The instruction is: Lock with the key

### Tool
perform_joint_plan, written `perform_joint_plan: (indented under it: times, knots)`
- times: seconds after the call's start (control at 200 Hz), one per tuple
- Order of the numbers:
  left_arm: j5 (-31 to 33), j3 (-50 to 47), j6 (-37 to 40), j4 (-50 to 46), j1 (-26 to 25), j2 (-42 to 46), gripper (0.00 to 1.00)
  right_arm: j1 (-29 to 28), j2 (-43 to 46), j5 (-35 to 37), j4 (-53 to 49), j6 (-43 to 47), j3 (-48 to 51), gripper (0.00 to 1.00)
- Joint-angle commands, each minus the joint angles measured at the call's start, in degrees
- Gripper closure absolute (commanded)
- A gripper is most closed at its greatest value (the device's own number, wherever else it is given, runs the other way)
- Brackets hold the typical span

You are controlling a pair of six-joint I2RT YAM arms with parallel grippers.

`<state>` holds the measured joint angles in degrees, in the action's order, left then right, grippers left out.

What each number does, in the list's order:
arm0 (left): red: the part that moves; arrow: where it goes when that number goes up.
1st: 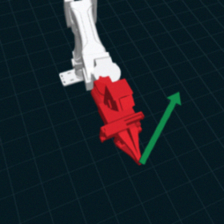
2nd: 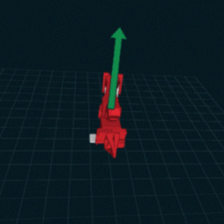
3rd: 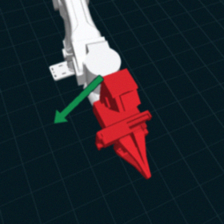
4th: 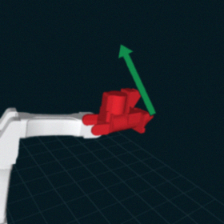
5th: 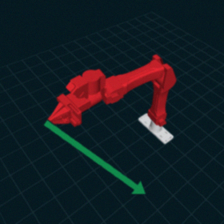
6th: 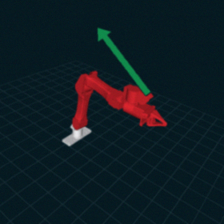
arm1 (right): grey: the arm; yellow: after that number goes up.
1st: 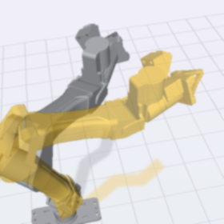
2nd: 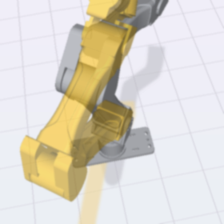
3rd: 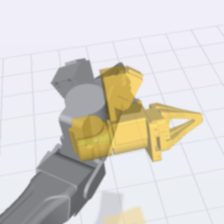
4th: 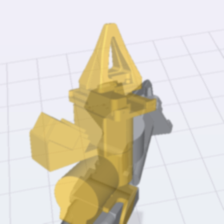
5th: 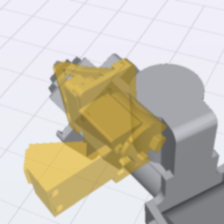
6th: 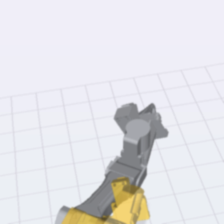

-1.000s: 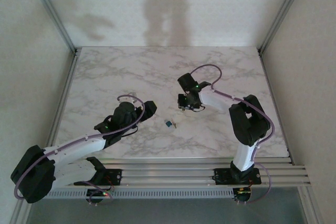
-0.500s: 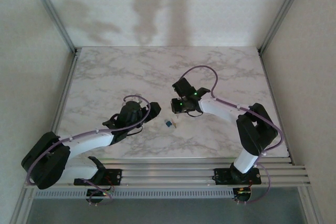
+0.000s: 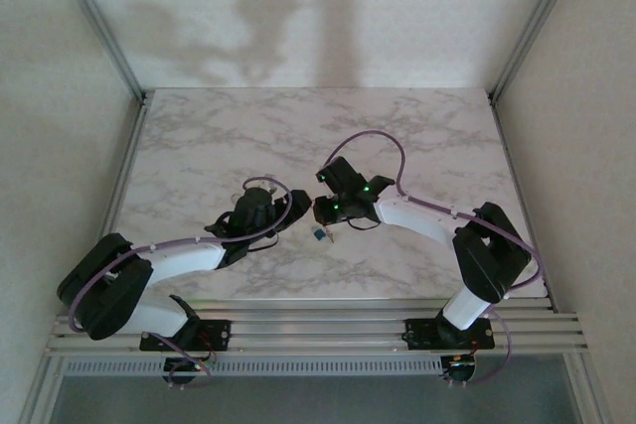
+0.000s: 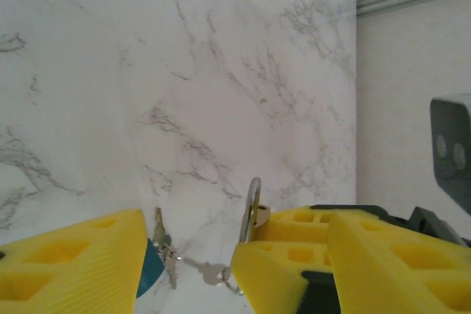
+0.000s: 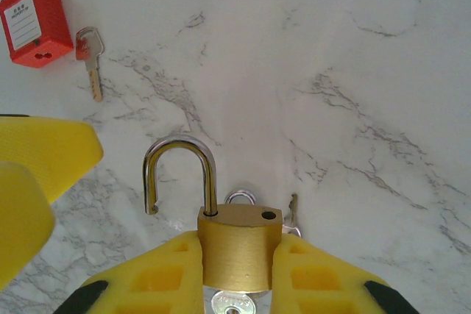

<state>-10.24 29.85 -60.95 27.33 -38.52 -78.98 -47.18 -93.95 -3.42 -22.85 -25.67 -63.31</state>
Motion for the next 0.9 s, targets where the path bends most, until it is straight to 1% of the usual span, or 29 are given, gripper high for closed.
perform_joint_plan:
  times: [0.0, 0.195, 0.491, 0.896]
  knots:
    - [-1.5, 1.3, -1.2, 2.9, 0.3, -0.7, 0.37, -1.2, 2.2, -1.9, 1.8, 0.8, 0.9, 0.79]
    - [-1.2, 1.2, -1.6, 3.2, 0.4, -1.1, 0.42, -2.0, 3.3, -3.2, 2.8, 0.8, 1.7, 0.8]
    - [-2.2, 0.7, -2.9, 4.7, 0.8, -2.1, 0.47, -2.5, 5.2, -5.4, 4.3, 0.5, 3.3, 0.8]
    - [-3.0, 0.5, -3.3, 5.5, 0.9, -2.3, 0.59, -3.4, 4.5, -6.0, 4.7, 0.8, 3.4, 0.81]
